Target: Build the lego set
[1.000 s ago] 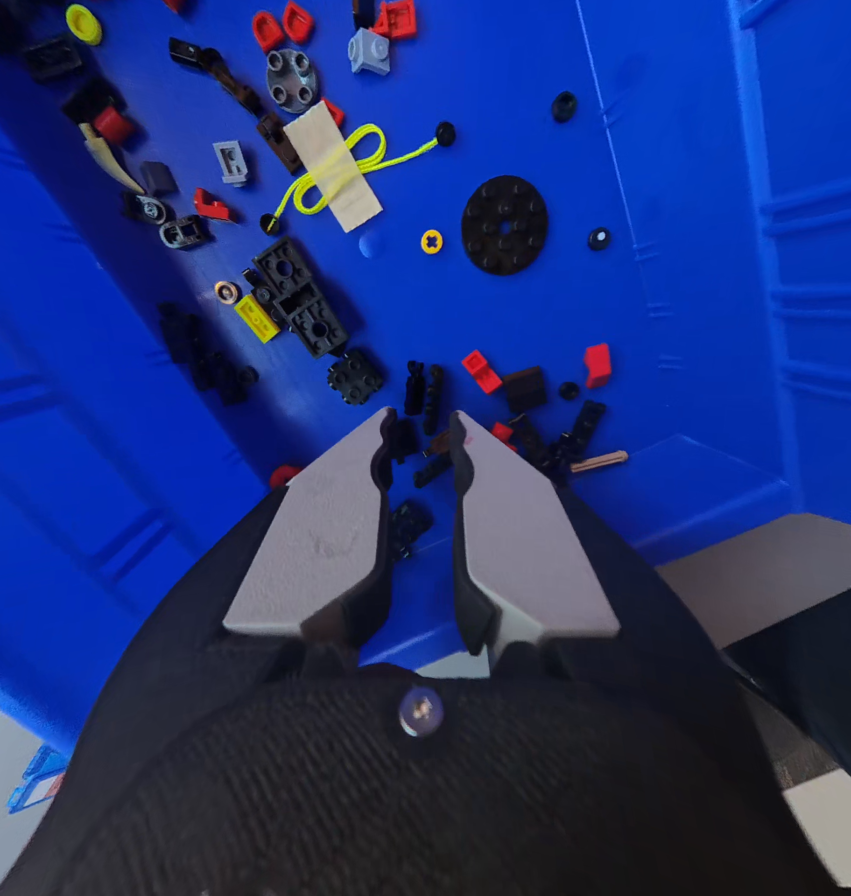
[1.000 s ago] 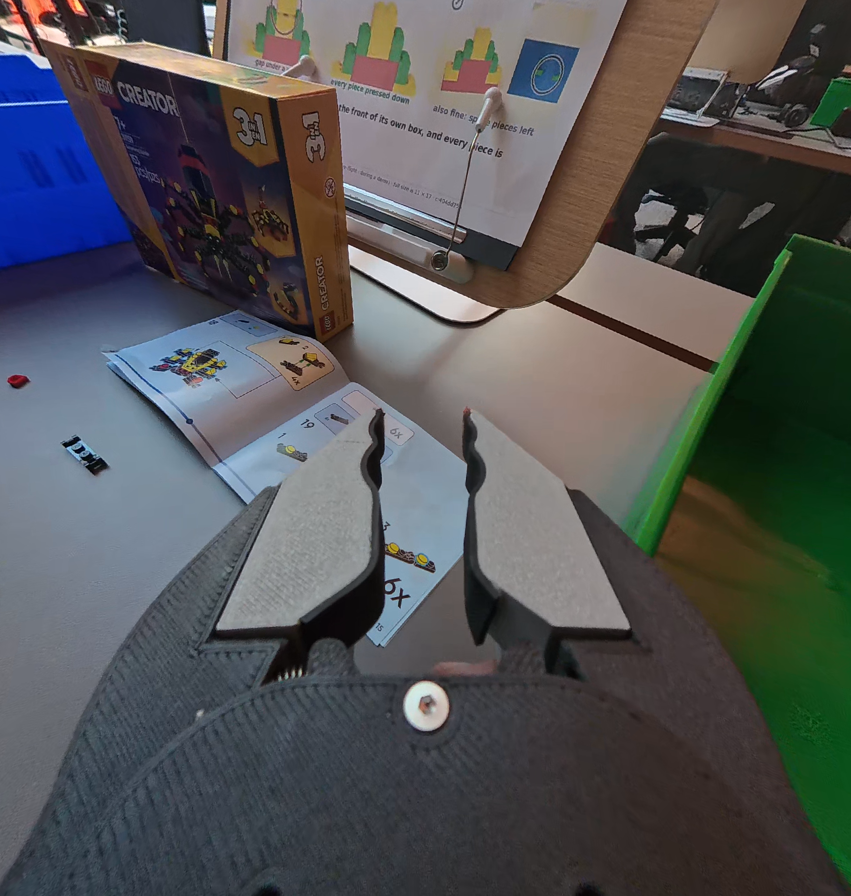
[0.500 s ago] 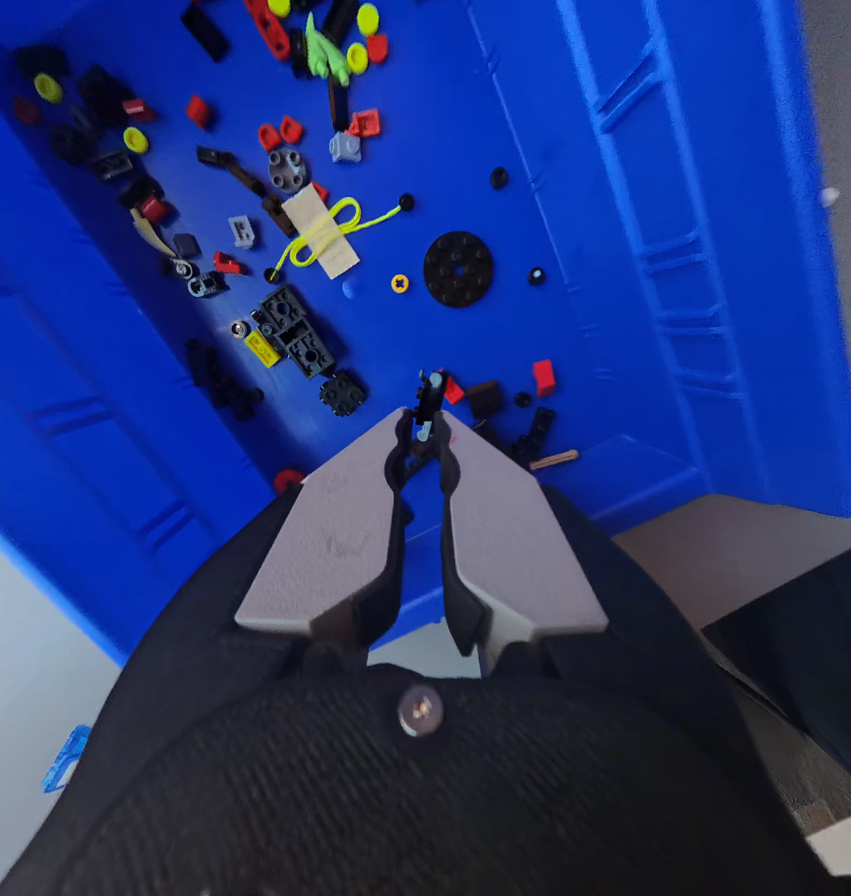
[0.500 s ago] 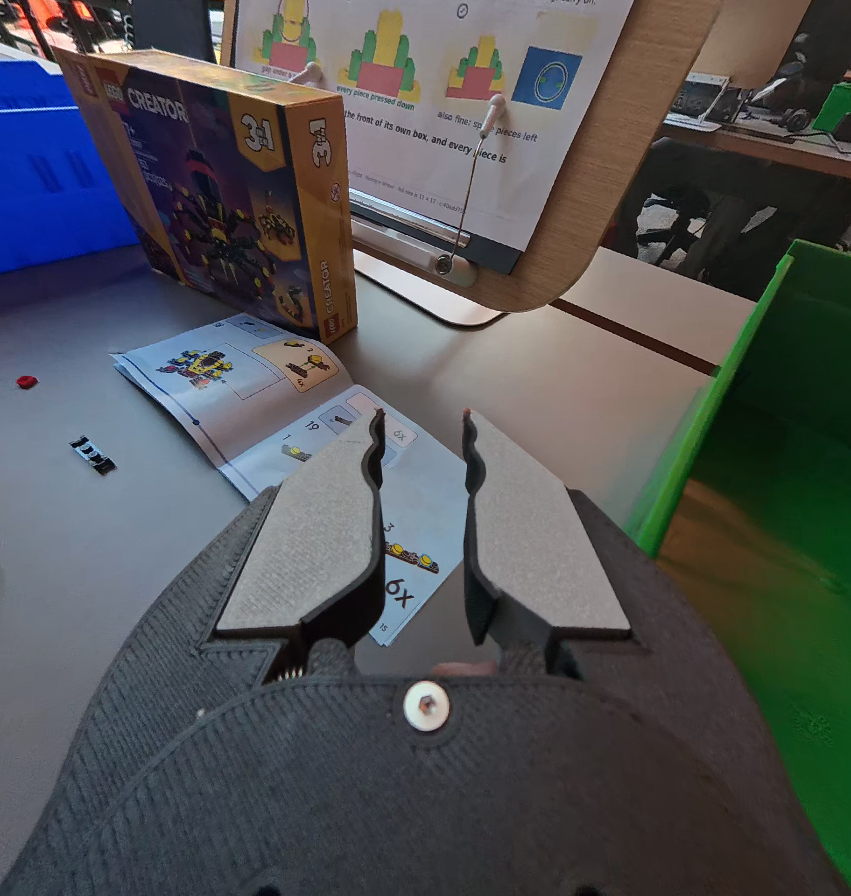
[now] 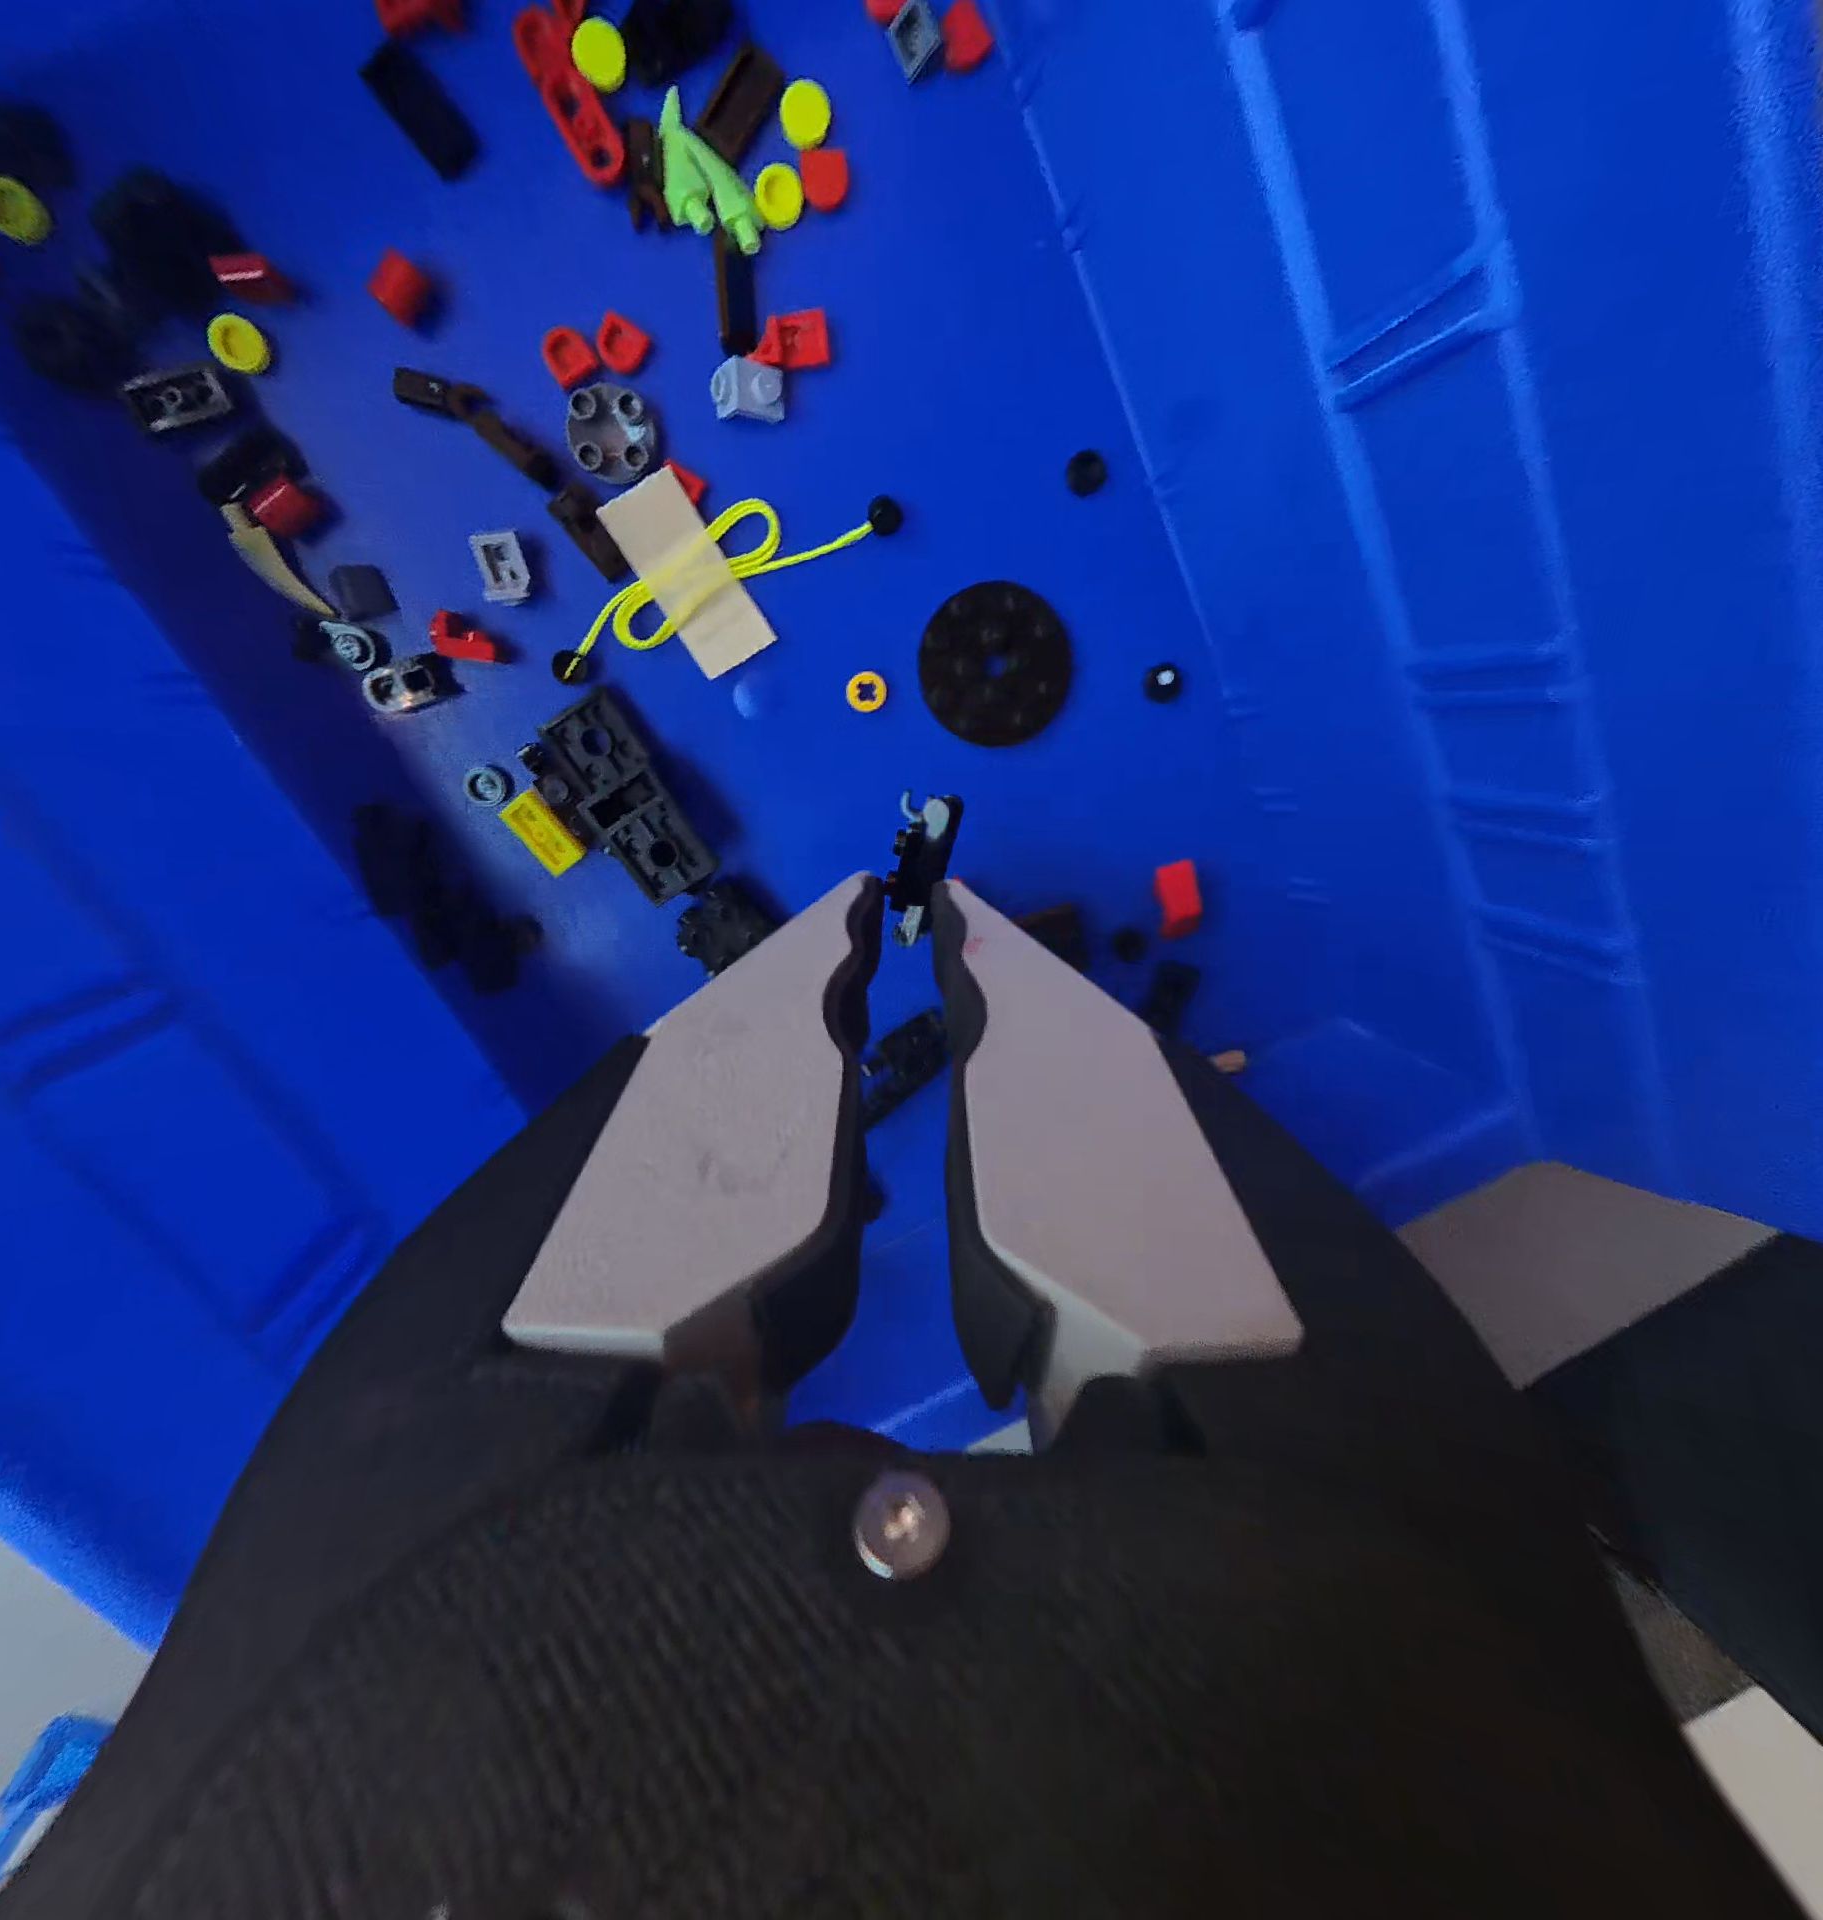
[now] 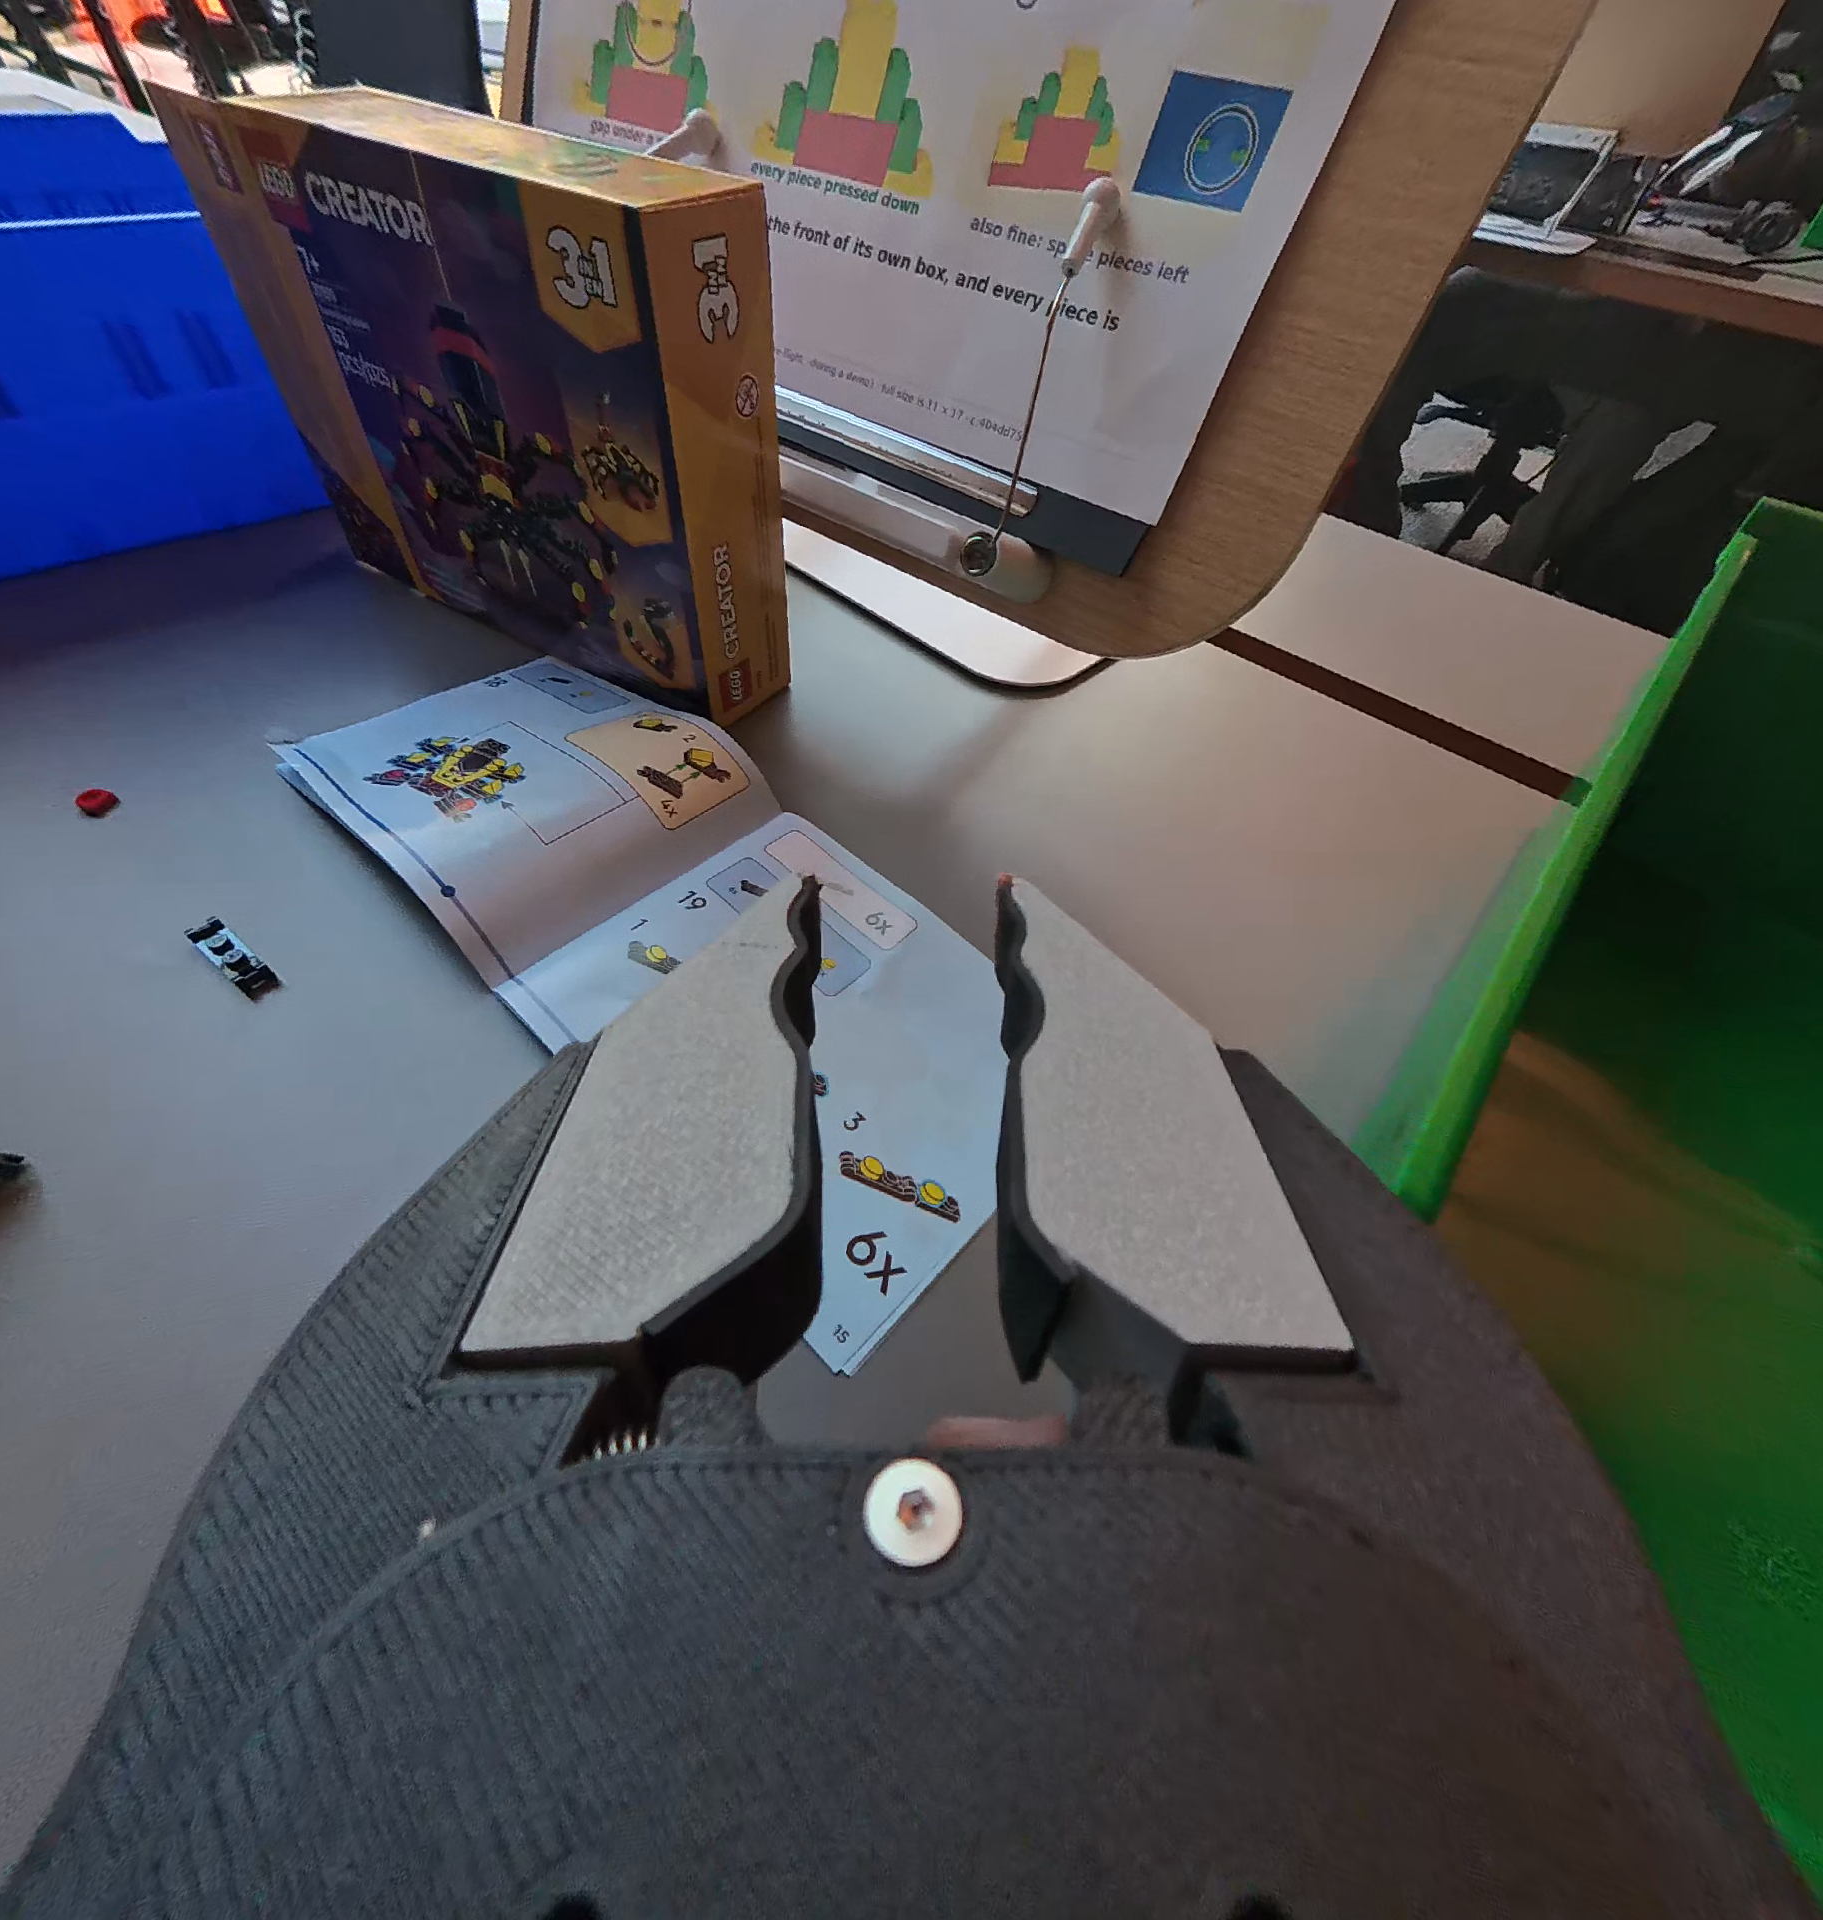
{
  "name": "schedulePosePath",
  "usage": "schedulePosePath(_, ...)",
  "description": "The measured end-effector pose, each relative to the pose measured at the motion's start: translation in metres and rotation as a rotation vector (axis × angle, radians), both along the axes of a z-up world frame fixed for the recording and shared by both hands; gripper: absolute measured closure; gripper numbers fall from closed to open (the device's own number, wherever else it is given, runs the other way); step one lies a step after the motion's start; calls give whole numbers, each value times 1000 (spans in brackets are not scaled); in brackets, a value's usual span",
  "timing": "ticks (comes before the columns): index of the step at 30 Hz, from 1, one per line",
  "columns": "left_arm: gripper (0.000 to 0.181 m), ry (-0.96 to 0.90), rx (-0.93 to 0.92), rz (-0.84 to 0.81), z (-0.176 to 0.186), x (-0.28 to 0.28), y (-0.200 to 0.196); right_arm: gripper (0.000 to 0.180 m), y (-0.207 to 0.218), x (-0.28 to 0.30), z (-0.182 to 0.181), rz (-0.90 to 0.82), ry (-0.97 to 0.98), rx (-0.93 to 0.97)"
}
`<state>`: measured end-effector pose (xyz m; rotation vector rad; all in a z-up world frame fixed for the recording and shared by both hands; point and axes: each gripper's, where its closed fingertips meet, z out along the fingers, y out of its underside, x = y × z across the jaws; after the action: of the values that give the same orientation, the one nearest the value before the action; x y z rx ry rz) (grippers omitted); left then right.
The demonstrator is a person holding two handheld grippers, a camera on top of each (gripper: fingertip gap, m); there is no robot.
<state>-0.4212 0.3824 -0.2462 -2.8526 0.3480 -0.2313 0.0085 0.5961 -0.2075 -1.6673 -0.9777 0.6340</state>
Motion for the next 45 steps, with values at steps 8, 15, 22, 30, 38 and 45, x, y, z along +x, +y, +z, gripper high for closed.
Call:
schedulePosePath(8,167,96,-48,-5,-16,-17,-5,149,1,0,-3,0,-13,-5)
schedulePosePath(15,166,78,-65,-64,-17,-8,-16,149,2,0,-4,-4,-10,-13)
schedulePosePath(22,167,95,-66,-72,-24,-9,-10,150,2,2,-4,-9,-8,-11)
schedulePosePath(30,181,105,29,-94,-7,-4,-1,151,1,1,-3,-5,-8,-9)
schedulePosePath(38,181,160,78,-89,28,-4,8,151,0,1,2,0,-3,6)
schedulePosePath(45,179,144,3,-64,7,-9,-1,151,-1,0,2,12,-5,6)
